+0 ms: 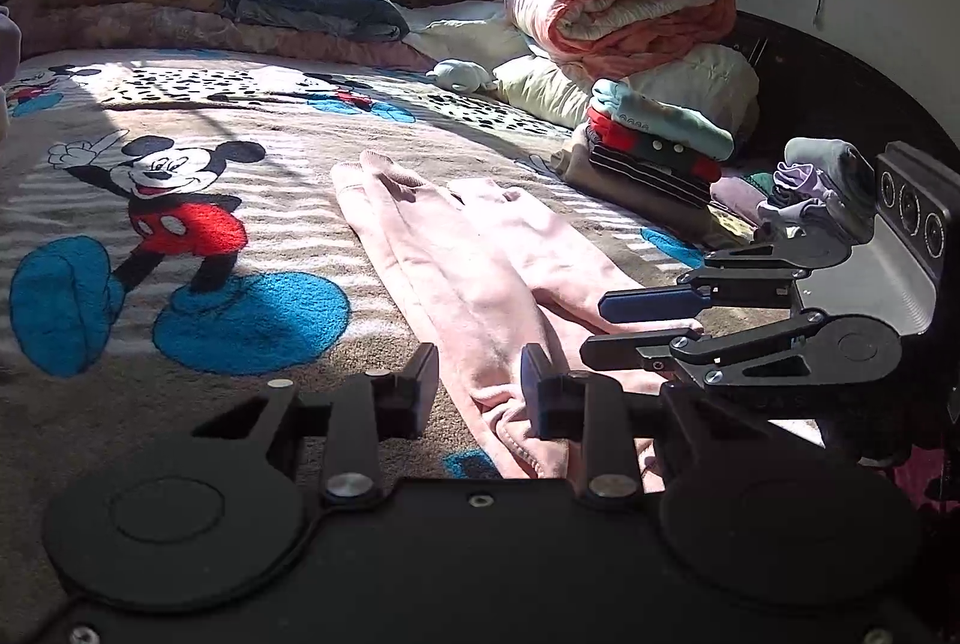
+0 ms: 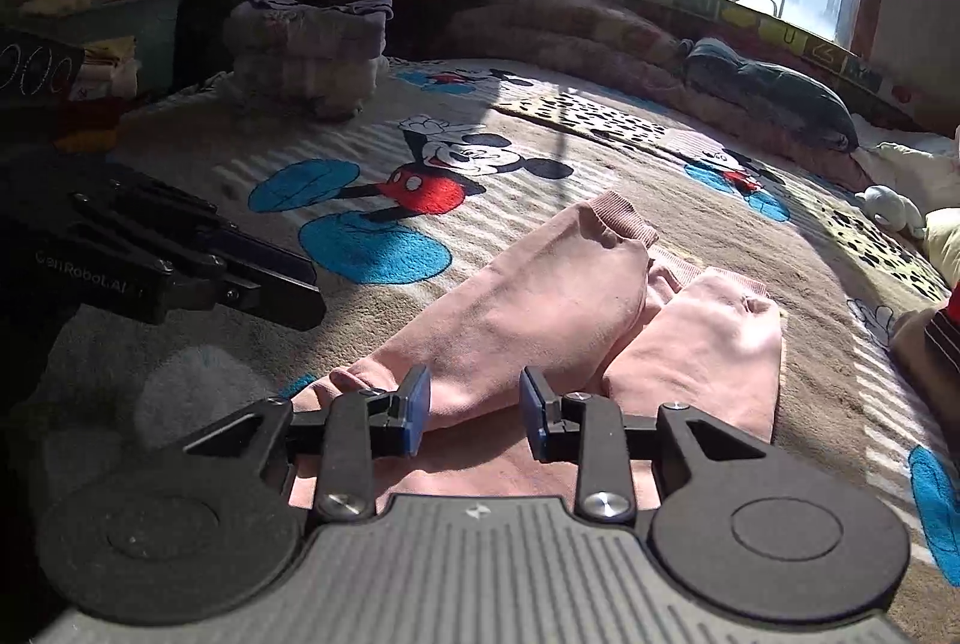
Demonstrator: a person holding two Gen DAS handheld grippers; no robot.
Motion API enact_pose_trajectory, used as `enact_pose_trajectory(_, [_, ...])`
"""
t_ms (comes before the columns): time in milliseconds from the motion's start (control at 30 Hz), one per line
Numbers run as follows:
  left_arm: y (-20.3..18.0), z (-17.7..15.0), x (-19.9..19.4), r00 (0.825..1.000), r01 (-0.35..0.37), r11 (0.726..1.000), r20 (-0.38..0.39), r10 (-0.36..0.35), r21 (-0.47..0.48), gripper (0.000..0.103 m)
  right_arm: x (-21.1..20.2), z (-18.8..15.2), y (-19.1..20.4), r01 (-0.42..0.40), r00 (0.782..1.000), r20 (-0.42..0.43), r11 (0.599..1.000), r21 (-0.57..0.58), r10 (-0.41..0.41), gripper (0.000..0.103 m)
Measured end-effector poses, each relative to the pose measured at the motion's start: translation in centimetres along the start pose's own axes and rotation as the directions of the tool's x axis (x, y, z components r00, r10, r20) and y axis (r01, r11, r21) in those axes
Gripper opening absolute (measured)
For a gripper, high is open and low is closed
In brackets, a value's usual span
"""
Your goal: Fold clothes
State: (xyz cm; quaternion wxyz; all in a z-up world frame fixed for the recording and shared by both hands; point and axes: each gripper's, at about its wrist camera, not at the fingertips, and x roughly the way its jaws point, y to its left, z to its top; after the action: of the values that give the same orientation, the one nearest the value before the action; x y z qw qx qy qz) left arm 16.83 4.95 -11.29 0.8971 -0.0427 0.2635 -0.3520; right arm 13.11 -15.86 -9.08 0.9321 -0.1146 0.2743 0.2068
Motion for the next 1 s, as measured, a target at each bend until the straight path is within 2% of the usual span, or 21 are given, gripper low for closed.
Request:
enact_pose_trajectory(67, [-1.0,0.3,0.3,0.999,0.03,0.999,0.013,-0.03,0.043,0.027,-1.7,-1.3,-0.8,0.033,0.999,0.013,0.999,0.041,-0.034,0.035])
enact_pose_trajectory(200, [-3.0,-0.2,1.2,0.998,0.064,0.984,-0.027,-0.06,0.167,0.028,-4.5,-4.7,-2.5,0.119,0.992,0.031,0.989,0.09,-0.122,0.038])
enact_pose_trajectory(233, [-3.5,-0.6,1.3,0.998,0.059,0.976,-0.043,-0.051,0.211,0.035,-5.2,-5.8,-2.8,0.144,0.989,0.032,0.985,0.09,-0.148,0.042])
enact_pose_trajectory(267, [-4.1,-1.1,1.2,0.998,0.044,0.965,-0.053,-0.032,0.257,0.049,-5.9,-6.9,-3.1,0.168,0.985,0.033,0.982,0.09,-0.172,0.046])
enact_pose_trajectory(300, [-4.7,-1.6,1.1,0.998,0.03,0.952,-0.062,-0.011,0.303,0.053,-6.3,-7.6,-3.1,0.179,0.983,0.036,0.981,0.081,-0.182,0.048])
enact_pose_trajectory(367, [-5.3,-2.4,0.6,0.996,0.013,0.93,-0.082,0.019,0.367,0.057,-7.2,-9.3,-3.0,0.197,0.979,0.04,0.979,0.059,-0.199,0.054])
enact_pose_trajectory(500, [-5.9,-4.5,-0.5,0.989,-0.024,0.88,-0.119,0.091,0.474,0.061,-8.1,-12.0,-2.7,0.218,0.975,0.036,0.976,0.005,-0.218,0.054])
enact_pose_trajectory(567, [-6.5,-5.7,-0.6,0.98,-0.048,0.836,-0.135,0.145,0.547,0.061,-8.2,-12.8,-2.3,0.216,0.976,0.023,0.975,-0.044,-0.215,0.054])
enact_pose_trajectory(633, [-7.4,-7.1,-0.2,0.97,-0.097,0.76,-0.111,0.218,0.642,0.061,-7.9,-13.1,-1.5,0.218,0.976,0.018,0.969,-0.113,-0.218,0.054])
enact_pose_trajectory(667, [-7.7,-7.4,0.0,0.967,-0.121,0.735,-0.09,0.24,0.667,0.061,-7.7,-13.2,-1.3,0.222,0.975,0.025,0.965,-0.138,-0.221,0.054])
enact_pose_trajectory(700, [-8.4,-7.7,0.4,0.962,-0.147,0.698,-0.063,0.266,0.701,0.061,-7.5,-13.3,-1.0,0.227,0.974,0.033,0.96,-0.162,-0.224,0.054])
enact_pose_trajectory(767, [-9.4,-8.2,1.2,0.957,-0.171,0.627,-0.022,0.288,0.76,0.061,-6.7,-13.2,-0.7,0.23,0.973,0.049,0.952,-0.204,-0.225,0.054])
enact_pose_trajectory(867, [-9.6,-8.1,2.3,0.957,-0.193,0.618,0.007,0.291,0.762,0.057,-5.7,-13.0,-0.8,0.228,0.973,0.072,0.942,-0.248,-0.217,0.053])
enact_pose_trajectory(933, [-9.3,-8.0,2.9,0.959,-0.203,0.636,0.019,0.284,0.745,0.055,-5.1,-12.7,-0.9,0.218,0.976,0.08,0.942,-0.255,-0.204,0.052])
enact_pose_trajectory(1000, [-9.1,-8.0,2.6,0.958,-0.217,0.666,0.026,0.284,0.714,0.055,-4.8,-12.6,-1.0,0.213,0.976,0.091,0.941,-0.262,-0.196,0.051])
